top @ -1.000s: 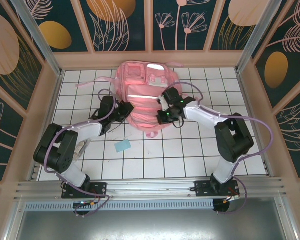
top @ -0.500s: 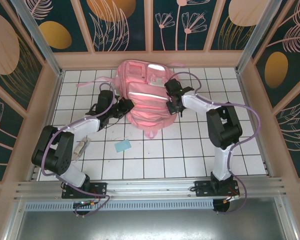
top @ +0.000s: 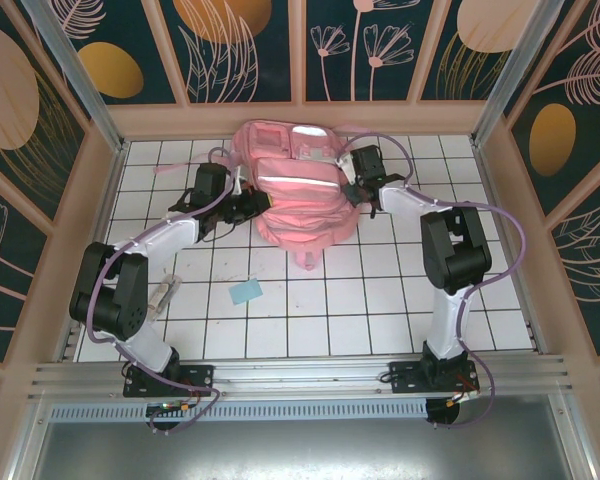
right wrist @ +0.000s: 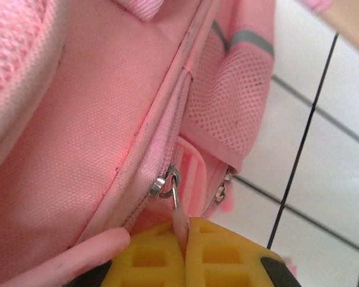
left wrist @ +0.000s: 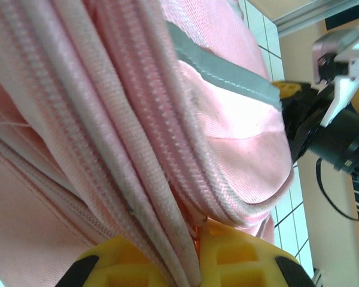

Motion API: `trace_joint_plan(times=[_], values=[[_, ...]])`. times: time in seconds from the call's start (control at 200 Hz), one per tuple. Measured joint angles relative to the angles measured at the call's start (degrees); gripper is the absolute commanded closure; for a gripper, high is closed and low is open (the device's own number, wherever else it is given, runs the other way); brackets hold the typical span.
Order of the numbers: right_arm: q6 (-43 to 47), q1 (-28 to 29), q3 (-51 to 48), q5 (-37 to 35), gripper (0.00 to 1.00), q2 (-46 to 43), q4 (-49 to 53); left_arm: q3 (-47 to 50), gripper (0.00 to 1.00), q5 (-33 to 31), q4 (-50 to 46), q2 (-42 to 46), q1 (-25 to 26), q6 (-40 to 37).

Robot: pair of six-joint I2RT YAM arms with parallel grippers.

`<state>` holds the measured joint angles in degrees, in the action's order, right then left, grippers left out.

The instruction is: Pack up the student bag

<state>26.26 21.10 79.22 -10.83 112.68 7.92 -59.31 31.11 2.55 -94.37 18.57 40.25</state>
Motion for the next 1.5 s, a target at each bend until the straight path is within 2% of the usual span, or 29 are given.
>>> trace_joint_plan(times=[0.18,0.41,0.48,0.545,0.735,0.826,0.881,0.961,1.006,1.031,1.176,1.286,1.386,1.501], values=[[3.50,0.00,0.00,0.09,1.00,1.53,-6.21,-0.44,1.00,0.00,-1.16,0.00,-0.20,-2.32],[2.10,-0.11,-0.04,3.06,1.00,1.86,-6.47,-0.76,1.00,0.07,-2.78,0.00,-0.66,-4.26],[0.92,-0.24,-0.22,3.87,0.83,1.60,-6.03,-0.76,1.00,0.37,-2.82,0.00,-0.83,-4.26],[-0.96,-0.81,-0.22,3.78,0.72,0.94,-4.70,-0.76,1.00,1.01,-3.13,0.00,-0.94,-4.26],[-6.86,-6.38,-0.35,0.61,0.52,-4.20,-1.22,-0.85,1.00,2.01,-6.40,0.00,-1.86,-5.64],[-8.79,-7.39,-1.51,1.20,0.51,-8.57,0.11,-1.40,0.73,1.95,-8.02,0.00,-1.75,-6.69],[-9.44,-7.28,-2.40,3.21,0.51,-11.15,0.85,-1.90,0.48,1.60,-9.55,0.00,-1.73,-7.19],[-10.49,-6.84,-3.28,7.61,0.49,-14.25,2.25,-2.62,0.21,-0.37,-12.22,0.07,-1.75,-8.26],[-10.91,-6.69,-3.52,10.16,0.33,-15.15,2.91,-2.64,0.09,-2.71,-13.44,0.42,-1.75,-8.68],[-11.50,-6.56,-3.67,11.61,0.29,-15.50,3.13,-2.64,0.03,-4.00,-14.08,0.74,-1.79,-8.94],[-11.69,-6.21,-5.25,18.62,0.31,-15.78,4.04,-2.64,0.01,-14.21,-16.17,4.83,-3.08,-8.74],[-11.96,-6.01,-6.03,23.54,0.33,-15.56,5.29,-2.62,0.01,-19.15,-15.17,8.24,-4.07,-7.63],[-12.31,-5.42,-6.01,28.06,0.35,-14.56,5.27,-2.05,0.01,-19.63,-11.65,8.83,-4.26,-5.53],[-12.33,-3.74,-5.99,32.24,0.35,-12.07,5.25,0.81,0.01,-17.14,-5.81,7.13,-4.26,-1.73]])
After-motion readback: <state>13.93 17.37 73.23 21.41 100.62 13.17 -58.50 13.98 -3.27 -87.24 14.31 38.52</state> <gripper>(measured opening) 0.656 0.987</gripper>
